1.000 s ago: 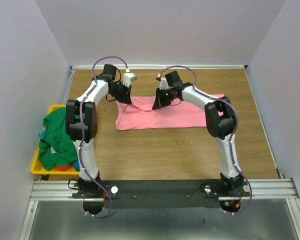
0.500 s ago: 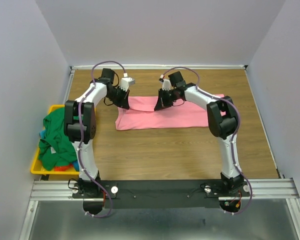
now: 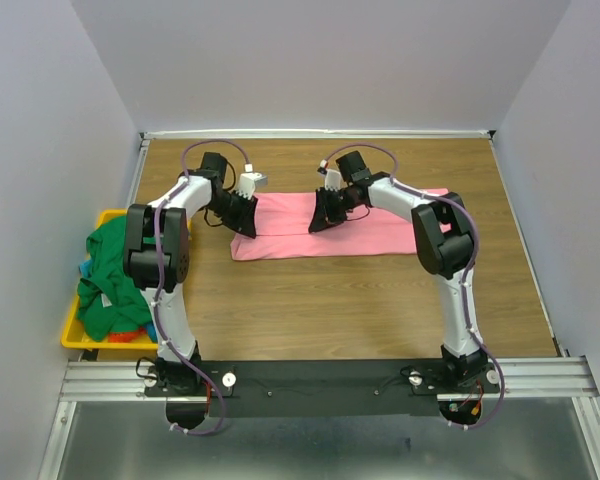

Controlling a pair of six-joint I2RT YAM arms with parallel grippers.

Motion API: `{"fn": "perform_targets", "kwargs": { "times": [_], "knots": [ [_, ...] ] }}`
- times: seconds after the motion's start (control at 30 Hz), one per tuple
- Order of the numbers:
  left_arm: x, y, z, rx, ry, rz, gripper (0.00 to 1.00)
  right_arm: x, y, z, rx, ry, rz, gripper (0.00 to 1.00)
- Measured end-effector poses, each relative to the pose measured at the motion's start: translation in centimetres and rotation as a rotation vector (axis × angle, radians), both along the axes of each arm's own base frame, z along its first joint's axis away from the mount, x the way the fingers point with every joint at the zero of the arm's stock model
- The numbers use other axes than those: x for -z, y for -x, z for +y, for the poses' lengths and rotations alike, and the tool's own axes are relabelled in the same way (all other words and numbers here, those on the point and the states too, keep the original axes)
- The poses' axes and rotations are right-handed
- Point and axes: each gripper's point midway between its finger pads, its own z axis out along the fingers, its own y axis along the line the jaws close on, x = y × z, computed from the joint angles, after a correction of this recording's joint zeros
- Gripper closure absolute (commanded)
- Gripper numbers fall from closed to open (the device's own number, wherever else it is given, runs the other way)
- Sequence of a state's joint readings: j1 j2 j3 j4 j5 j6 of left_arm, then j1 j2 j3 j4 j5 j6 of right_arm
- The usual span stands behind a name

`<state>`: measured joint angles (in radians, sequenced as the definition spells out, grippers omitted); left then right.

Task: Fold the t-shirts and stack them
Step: Fold the other side of the tshirt into a rectangle, then rotate the tshirt 90 degrees

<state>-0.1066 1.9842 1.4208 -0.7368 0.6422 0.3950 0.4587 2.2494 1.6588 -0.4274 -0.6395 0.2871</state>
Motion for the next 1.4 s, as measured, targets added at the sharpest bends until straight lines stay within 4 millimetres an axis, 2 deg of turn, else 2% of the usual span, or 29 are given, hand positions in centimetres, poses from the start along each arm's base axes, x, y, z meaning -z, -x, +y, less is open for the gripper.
{"fn": "perform_targets", "kwargs": {
  "times": [0.07, 0.17, 0.23, 0.3, 0.37, 0.43, 0.5, 0.67, 0.73, 0.83, 0.93, 1.0, 1.17, 1.23, 1.27, 1.3, 1.4],
  "knots": [
    [-0.1, 0.2, 0.1, 0.005, -0.002, -0.001, 0.66, -0.1, 0.2, -0.1, -0.008, 0.002, 0.002, 0.62],
    [-1.2, 0.1, 0.2, 0.013, 0.004, -0.030, 0.66, -0.8, 0.9, -0.5, -0.021, 0.008, -0.001, 0.60],
    [-2.7, -0.2, 0.3, 0.013, 0.011, -0.072, 0.67, -1.7, 1.3, -0.8, -0.032, 0.010, -0.017, 0.60],
    [-4.2, -0.5, 0.3, 0.010, 0.021, -0.116, 0.69, -3.7, 1.5, -1.1, -0.040, 0.003, -0.055, 0.63],
    [-5.1, -0.8, 0.2, 0.004, 0.029, -0.148, 0.70, -5.3, 1.2, -1.6, -0.045, 0.002, -0.103, 0.68],
    [-5.4, -1.1, 0.0, -0.004, 0.034, -0.160, 0.71, -6.1, 0.7, -2.5, -0.037, 0.029, -0.148, 0.71],
    [-5.2, -1.3, -0.4, -0.015, 0.036, -0.157, 0.72, -6.2, -0.4, -4.3, -0.014, 0.067, -0.182, 0.73],
    [-3.7, -1.4, -2.6, -0.009, 0.009, -0.136, 0.72, -3.4, -3.3, -11.9, 0.077, 0.260, -0.204, 0.74],
    [-2.7, -1.3, -3.5, -0.014, -0.026, -0.131, 0.77, -2.0, -4.1, -15.4, 0.108, 0.349, -0.200, 0.75],
    [-1.5, -1.1, -4.3, -0.031, -0.072, -0.120, 0.85, -0.4, -4.9, -19.5, 0.141, 0.450, -0.191, 0.75],
    [0.7, -1.5, -4.2, -0.075, -0.141, -0.095, 0.90, 1.1, -5.1, -22.1, 0.150, 0.527, -0.178, 0.76],
    [2.2, -1.6, -3.8, -0.101, -0.171, -0.065, 0.90, 1.4, -5.3, -22.6, 0.149, 0.539, -0.181, 0.78],
    [2.2, -4.9, -3.2, -0.153, -0.221, -0.107, 0.91, 1.7, -5.0, -23.1, 0.127, 0.556, -0.205, 0.82],
    [2.0, -7.1, -3.1, -0.161, -0.256, -0.144, 0.91, 1.9, -4.3, -22.9, 0.123, 0.544, -0.214, 0.82],
    [1.9, -8.3, -3.2, -0.163, -0.268, -0.162, 0.91, 1.9, -3.4, -22.7, 0.116, 0.532, -0.214, 0.82],
    [1.6, -10.4, -3.2, -0.167, -0.285, -0.203, 0.91, 1.8, -2.2, -22.2, 0.100, 0.516, -0.206, 0.81],
    [1.3, -16.6, -3.6, -0.187, -0.316, -0.315, 0.87, 1.5, 2.7, -19.2, 0.008, 0.442, -0.152, 0.78]
  ]
}}
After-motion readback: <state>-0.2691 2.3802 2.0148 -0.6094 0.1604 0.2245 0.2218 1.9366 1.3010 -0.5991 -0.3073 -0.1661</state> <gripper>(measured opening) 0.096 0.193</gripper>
